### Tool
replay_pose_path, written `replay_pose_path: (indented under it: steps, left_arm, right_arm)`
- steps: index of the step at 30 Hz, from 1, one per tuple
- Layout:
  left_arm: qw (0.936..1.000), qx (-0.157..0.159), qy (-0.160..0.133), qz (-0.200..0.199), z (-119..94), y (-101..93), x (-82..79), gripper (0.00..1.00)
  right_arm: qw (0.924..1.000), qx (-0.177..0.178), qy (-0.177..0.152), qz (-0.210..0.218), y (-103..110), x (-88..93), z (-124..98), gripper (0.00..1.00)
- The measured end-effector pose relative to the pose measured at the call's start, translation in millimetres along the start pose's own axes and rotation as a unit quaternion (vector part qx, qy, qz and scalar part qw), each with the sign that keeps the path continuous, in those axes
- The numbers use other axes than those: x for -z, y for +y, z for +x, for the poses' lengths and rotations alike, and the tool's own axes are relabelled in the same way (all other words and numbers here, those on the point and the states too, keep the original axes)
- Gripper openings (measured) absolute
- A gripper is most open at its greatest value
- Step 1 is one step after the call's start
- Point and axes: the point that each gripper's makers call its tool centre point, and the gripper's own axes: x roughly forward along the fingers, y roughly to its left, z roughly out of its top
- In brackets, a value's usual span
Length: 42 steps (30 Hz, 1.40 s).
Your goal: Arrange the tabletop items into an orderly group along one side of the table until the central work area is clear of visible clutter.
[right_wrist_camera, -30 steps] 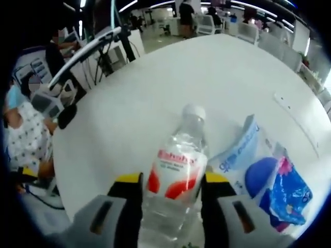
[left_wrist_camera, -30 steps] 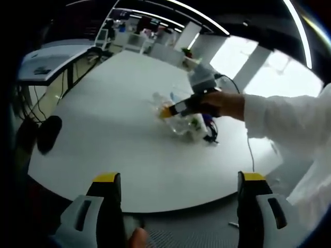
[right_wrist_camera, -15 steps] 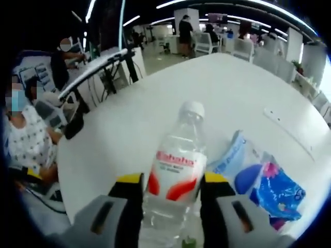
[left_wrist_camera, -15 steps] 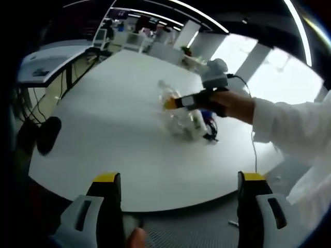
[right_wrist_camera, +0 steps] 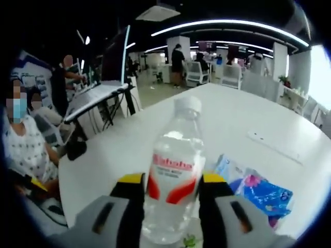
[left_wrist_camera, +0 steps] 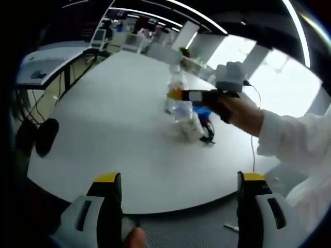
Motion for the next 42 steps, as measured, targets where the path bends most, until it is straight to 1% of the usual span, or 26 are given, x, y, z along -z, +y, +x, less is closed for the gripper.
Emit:
replay_pose_path:
  steps: [2,3,5,8,12,15,18,24,28,34,36,42]
  left_arm:
    - [0.9997,-0.005,0.007,0.022,1.1,-0.3,-2.4,0.89]
    - [0.9997,-0.004,0.007,0.024,1.5,-1.3,-3.8,0.89]
    - [0.9998,0.001,0.002,0.022,1.9,-4.3,-9.1,0.89]
    - [0.9997,0.005,-0.006,0.021,2.9,-6.1,-17.1,0.89]
    - [0.9995,0.006,-0.012,0.028,3.6,-6.0,-26.7,0.89]
    - [0.9993,0.006,-0.018,0.033,3.5,-5.8,-35.6,0.89]
    - [0.9990,0.008,-0.026,0.036,4.1,-6.4,-45.9,0.89]
    - [0.9980,0.017,-0.034,0.051,7.7,-13.3,-61.7,0.89]
    - [0.9974,0.022,-0.034,0.059,9.9,-17.7,-66.9,0.89]
    - [0.9968,0.032,-0.044,0.059,11.4,-22.5,-79.4,0.90]
    - [0.9964,0.034,-0.048,0.061,13.3,-24.0,-86.4,0.90]
    - [0.9939,0.048,-0.066,0.075,27.6,-34.7,-116.4,0.90]
  right_arm:
    - [1.0000,0.005,-0.007,-0.002,0.8,-2.9,-5.8,0.37]
    - [0.9999,0.007,-0.010,-0.004,-0.1,-4.0,-6.9,0.37]
    - [0.9996,0.009,-0.023,-0.012,-3.2,-8.1,-8.0,0.36]
    - [0.9995,0.004,-0.031,-0.011,-2.9,-10.4,-11.9,0.36]
    - [0.9991,0.001,-0.042,-0.011,-0.9,-13.6,-17.2,0.36]
    - [0.9986,0.000,-0.050,-0.020,1.7,-17.2,-22.5,0.36]
    - [0.9982,0.000,-0.056,-0.020,2.7,-20.7,-27.1,0.36]
    - [0.9970,0.002,-0.075,-0.016,4.1,-27.6,-36.3,0.36]
    - [0.9966,0.005,-0.081,-0.011,5.8,-27.9,-43.3,0.36]
    - [0.9962,0.005,-0.087,-0.010,7.8,-26.3,-52.1,0.36]
    - [0.9960,0.005,-0.088,-0.008,8.7,-26.0,-54.6,0.36]
    - [0.9957,0.002,-0.093,-0.005,14.0,-25.3,-58.0,0.36]
